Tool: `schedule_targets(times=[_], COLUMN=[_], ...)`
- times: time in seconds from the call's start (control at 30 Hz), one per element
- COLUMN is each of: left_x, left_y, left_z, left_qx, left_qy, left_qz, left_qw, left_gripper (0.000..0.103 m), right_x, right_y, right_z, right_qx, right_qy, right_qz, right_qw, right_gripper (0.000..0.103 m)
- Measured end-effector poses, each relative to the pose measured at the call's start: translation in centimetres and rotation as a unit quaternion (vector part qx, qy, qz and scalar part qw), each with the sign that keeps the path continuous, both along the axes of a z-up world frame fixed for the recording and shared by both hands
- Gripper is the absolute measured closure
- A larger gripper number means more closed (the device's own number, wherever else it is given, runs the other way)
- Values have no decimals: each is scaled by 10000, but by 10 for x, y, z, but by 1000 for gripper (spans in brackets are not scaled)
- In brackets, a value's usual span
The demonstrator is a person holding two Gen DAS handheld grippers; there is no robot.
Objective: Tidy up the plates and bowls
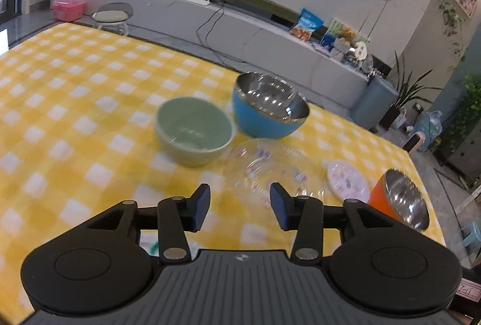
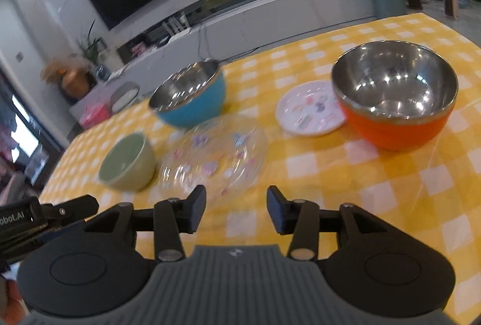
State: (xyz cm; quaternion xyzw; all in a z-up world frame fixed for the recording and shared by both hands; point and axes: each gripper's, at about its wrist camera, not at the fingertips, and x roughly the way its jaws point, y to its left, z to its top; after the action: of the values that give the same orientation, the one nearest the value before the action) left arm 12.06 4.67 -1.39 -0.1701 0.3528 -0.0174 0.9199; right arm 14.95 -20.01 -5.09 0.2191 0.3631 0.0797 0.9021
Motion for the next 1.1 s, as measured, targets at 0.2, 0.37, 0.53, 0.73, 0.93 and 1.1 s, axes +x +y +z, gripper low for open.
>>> schedule_targets(times=[0.2, 0.37, 0.53, 0.73, 0.93, 1.1], left_x=[25, 47, 58, 61, 63, 65], left_y=[-5, 2, 5, 7, 5, 4], left_z=[-22, -44, -55, -68, -72, -75], left_qx=[-68, -205, -291, -355, -229, -254], left_qy=[-70, 181, 204, 202, 21, -56], left_qz=[-144, 3, -122, -124, -144, -293], left_qw=[9998, 9996, 9993, 9991, 9996, 9992], left_gripper=[41, 41, 42, 50, 69, 88], right_x=[21, 38, 54, 65, 71, 74], right_y=[-9, -9, -4, -3, -6, -6], right_z=[-10, -22, -30, -40, -46, -50], right_qx=[222, 230, 214, 269, 313, 402], right_qy=[38, 68, -24, -46, -75, -130], right_qz=[-268, -343, -265, -242, -261, -215], right_qw=[9994, 9991, 9994, 9993, 9991, 9989], right_gripper=[49, 51, 58, 65, 76, 84])
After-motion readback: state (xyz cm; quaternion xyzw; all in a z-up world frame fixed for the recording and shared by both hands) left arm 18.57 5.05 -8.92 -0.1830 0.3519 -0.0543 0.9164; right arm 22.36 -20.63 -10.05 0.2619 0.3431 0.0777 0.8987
